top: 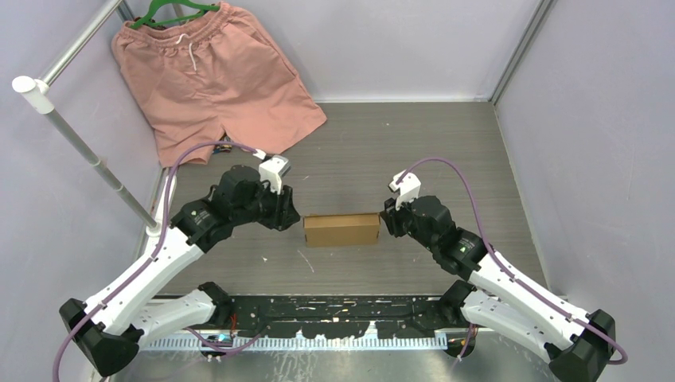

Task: Fold the paper box
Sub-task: Close the paper box at the center of the board.

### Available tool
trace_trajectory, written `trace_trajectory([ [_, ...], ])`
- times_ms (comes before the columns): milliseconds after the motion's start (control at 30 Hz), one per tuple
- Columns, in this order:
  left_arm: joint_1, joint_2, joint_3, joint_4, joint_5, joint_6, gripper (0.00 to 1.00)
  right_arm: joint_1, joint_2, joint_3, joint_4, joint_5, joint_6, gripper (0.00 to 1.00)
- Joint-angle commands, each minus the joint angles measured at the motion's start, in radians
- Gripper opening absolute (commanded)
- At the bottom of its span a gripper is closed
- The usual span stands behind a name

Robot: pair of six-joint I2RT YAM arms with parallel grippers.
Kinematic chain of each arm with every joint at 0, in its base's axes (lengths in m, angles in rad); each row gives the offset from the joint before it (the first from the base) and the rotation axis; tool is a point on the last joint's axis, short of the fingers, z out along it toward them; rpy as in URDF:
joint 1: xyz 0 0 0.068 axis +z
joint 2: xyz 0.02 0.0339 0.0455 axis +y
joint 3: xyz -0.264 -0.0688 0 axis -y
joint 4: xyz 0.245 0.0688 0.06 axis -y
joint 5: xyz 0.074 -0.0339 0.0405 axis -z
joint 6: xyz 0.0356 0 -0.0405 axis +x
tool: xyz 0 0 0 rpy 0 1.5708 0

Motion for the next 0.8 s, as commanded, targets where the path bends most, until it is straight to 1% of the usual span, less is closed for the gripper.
trace_trajectory([
  [0, 0.0, -0.015, -0.021, 0.046, -0.088, 0.025, 0.42, 0.006, -0.012, 0.053, 0.055, 0.003, -0.004, 0.31],
  [100, -0.002, -0.058, -0.07, 0.136, -0.142, 0.0, 0.42, 0.006, -0.022, 0.053, 0.053, 0.0, -0.003, 0.31],
  [200, -0.003, -0.049, -0.095, 0.177, -0.144, -0.008, 0.42, 0.006, -0.025, 0.06, 0.038, -0.003, -0.005, 0.31],
  [267, -0.005, -0.022, -0.092, 0.175, -0.143, -0.004, 0.39, 0.006, -0.024, 0.062, 0.037, -0.006, -0.003, 0.31],
  [333, -0.013, -0.011, -0.094, 0.178, -0.137, 0.001, 0.3, 0.006, -0.029, 0.062, 0.036, -0.005, -0.004, 0.31],
  [367, -0.017, -0.009, -0.095, 0.181, -0.137, 0.003, 0.3, 0.006, -0.032, 0.059, 0.036, -0.004, -0.002, 0.31],
  [533, -0.037, -0.006, -0.091, 0.174, -0.144, 0.007, 0.3, 0.005, -0.04, 0.06, 0.03, -0.003, 0.006, 0.31],
  [767, -0.052, -0.024, -0.051, 0.138, -0.175, 0.003, 0.36, 0.006, -0.031, 0.115, -0.008, -0.019, 0.027, 0.31],
])
